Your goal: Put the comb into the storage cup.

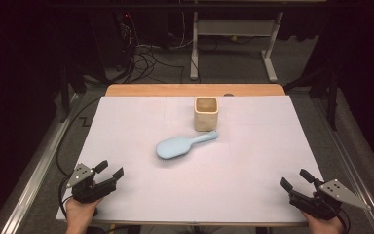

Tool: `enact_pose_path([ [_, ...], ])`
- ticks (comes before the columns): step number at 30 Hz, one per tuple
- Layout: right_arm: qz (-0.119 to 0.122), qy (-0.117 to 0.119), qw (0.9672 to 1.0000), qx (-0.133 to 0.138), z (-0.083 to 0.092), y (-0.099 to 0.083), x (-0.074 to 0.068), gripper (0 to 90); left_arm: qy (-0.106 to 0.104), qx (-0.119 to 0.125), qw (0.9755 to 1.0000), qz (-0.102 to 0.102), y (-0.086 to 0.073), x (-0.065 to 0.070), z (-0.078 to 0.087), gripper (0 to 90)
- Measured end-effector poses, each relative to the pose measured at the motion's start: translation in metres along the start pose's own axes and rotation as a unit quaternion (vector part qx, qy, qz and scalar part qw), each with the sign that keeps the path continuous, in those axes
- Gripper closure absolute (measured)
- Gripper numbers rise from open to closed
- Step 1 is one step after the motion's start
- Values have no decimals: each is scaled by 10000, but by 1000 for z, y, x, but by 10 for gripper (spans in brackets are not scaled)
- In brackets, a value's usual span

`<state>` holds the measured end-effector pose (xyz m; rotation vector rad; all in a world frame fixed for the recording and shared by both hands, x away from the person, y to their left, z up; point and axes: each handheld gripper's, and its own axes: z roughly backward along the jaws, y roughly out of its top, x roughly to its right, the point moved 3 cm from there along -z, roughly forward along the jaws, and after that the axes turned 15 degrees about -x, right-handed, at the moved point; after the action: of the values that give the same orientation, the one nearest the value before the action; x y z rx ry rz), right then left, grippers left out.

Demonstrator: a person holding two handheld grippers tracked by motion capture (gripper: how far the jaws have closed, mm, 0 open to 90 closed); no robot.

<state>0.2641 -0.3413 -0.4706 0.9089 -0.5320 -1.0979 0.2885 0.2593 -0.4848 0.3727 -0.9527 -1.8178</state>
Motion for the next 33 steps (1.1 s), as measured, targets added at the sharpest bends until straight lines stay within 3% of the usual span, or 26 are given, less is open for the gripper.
enact_pose_path([
  [15,4,36,10000,-11,0,-1,0,234,-10,-17,10000,-36,1,4,0,305],
  [33,67,79,9999,-77,-2,-1,-4,237,16,130,9999,-35,4,7,3,305],
])
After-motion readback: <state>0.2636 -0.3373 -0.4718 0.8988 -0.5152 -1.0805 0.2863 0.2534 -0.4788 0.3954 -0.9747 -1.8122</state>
